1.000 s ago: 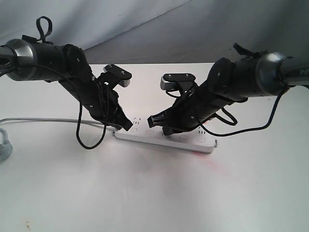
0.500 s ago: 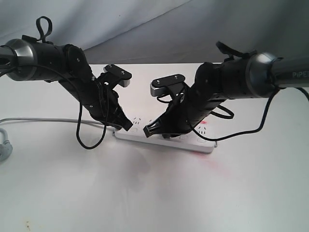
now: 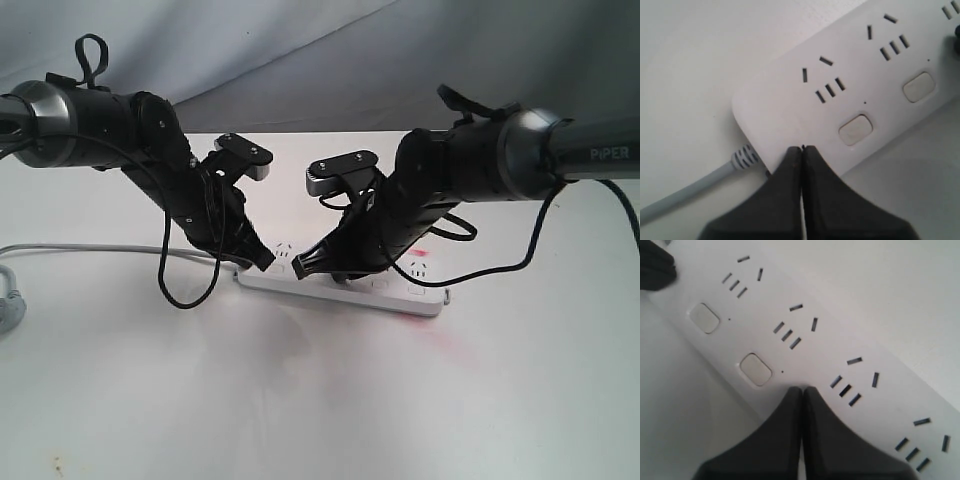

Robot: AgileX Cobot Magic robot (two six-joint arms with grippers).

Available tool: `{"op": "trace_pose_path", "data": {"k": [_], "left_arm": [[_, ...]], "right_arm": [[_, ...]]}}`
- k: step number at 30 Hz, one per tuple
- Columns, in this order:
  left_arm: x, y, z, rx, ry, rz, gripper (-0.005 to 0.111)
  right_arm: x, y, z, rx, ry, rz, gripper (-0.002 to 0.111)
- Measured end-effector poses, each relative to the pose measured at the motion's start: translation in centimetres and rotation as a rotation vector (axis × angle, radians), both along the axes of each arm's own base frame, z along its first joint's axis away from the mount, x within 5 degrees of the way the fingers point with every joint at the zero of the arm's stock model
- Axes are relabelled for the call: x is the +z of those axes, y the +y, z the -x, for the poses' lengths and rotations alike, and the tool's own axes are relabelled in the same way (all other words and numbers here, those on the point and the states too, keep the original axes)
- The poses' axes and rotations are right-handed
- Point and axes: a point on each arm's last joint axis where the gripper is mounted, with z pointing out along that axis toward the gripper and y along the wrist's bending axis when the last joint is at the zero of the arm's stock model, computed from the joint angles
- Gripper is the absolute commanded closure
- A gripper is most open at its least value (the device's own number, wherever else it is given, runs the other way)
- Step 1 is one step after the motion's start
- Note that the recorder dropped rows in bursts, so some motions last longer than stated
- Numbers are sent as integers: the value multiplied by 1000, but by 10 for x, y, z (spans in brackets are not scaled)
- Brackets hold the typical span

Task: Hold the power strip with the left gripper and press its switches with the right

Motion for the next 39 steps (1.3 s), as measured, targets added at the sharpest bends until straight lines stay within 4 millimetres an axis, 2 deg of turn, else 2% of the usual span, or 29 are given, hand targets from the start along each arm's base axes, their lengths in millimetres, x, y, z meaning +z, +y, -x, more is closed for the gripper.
{"op": "trace_pose_path", "data": {"k": [7,12,15,19,22,25,28,32,34,39], "left_arm": [[0,0,0,-1,2,0,107],[0,0,0,-1,2,0,107],[0,0,0,-1,2,0,107],[0,0,0,2,3,0,107],[0,0,0,2,3,0,107],[4,0,1,5,0,6,107],[22,0,2,18,-33,27,107],[67,3,9,56,-111,84,107],[90,6,19,72,-151,112,107],[132,20,51,108,-217,161,107]], "right_arm": [[5,0,0,1,-11,-7,108],[25,-6,7,24,-38,-6,108],[52,-10,12,39,-67,-20,108],[101,-24,16,12,-150,-78,108],[121,-44,20,-36,-191,-87,108],[132,-69,27,-104,-207,-91,108],[140,-95,37,-162,-219,-91,108],[158,-129,55,-230,-264,-111,108],[170,-144,69,-258,-291,-126,108],[194,-169,110,-302,-347,-177,108]]}}
